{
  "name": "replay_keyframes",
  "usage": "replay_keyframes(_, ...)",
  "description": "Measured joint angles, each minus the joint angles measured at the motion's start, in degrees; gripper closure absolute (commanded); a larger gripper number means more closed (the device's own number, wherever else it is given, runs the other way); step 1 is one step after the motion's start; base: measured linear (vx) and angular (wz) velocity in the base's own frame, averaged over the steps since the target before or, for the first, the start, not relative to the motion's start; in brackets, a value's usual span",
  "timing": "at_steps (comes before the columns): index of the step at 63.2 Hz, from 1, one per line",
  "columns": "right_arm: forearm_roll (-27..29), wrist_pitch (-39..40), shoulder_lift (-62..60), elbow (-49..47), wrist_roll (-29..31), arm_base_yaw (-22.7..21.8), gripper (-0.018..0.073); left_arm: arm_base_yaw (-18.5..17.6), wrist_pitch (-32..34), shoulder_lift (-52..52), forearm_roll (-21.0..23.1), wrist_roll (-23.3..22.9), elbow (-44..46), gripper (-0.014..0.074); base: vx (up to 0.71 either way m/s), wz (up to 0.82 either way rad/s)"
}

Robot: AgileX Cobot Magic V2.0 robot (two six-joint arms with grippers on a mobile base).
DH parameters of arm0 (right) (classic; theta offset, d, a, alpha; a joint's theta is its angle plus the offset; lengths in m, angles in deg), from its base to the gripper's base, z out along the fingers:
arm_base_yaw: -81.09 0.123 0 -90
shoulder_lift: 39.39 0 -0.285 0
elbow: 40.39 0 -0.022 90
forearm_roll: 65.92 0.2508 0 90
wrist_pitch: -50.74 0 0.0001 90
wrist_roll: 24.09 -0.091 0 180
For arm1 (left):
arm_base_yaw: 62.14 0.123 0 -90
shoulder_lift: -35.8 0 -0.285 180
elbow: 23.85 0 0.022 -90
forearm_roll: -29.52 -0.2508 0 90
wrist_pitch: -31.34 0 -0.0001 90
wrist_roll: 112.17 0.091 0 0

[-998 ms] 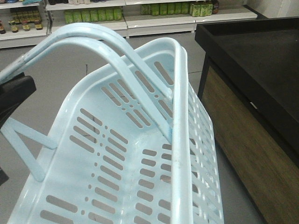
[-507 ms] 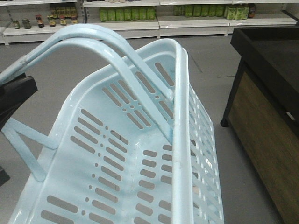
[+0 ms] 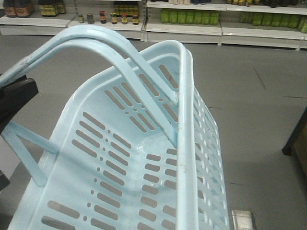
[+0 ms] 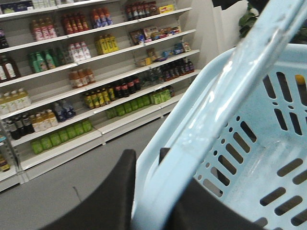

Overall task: Pick three apples into basket with both arms
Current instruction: 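Drive the base away from the fruit table carrying the raised basket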

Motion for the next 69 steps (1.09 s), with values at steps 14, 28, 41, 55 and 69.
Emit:
replay_keyframes(14, 0.0, 0.0, 0.0, 0.0, 0.0, 0.0, 0.0568, 0.0, 0.0, 0.0, 0.0, 0.0, 0.0, 0.0602, 0.14, 0.47)
replay_keyframes(28, 0.0, 0.0, 0.0, 0.0, 0.0, 0.0, 0.0568, 0.0, 0.0, 0.0, 0.0, 0.0, 0.0, 0.0602, 0.14, 0.30)
replay_keyframes(41, 0.0, 0.0, 0.0, 0.0, 0.0, 0.0, 0.0568, 0.0, 0.0, 0.0, 0.0, 0.0, 0.0, 0.0602, 0.14, 0.13)
replay_keyframes(55, 0.0, 0.0, 0.0, 0.0, 0.0, 0.0, 0.0568, 0.0, 0.0, 0.0, 0.0, 0.0, 0.0, 0.0602, 0.15, 0.02)
replay_keyframes(69, 0.0, 0.0, 0.0, 0.0, 0.0, 0.0, 0.0568, 0.0, 0.0, 0.0, 0.0, 0.0, 0.0, 0.0602, 0.16, -0.08)
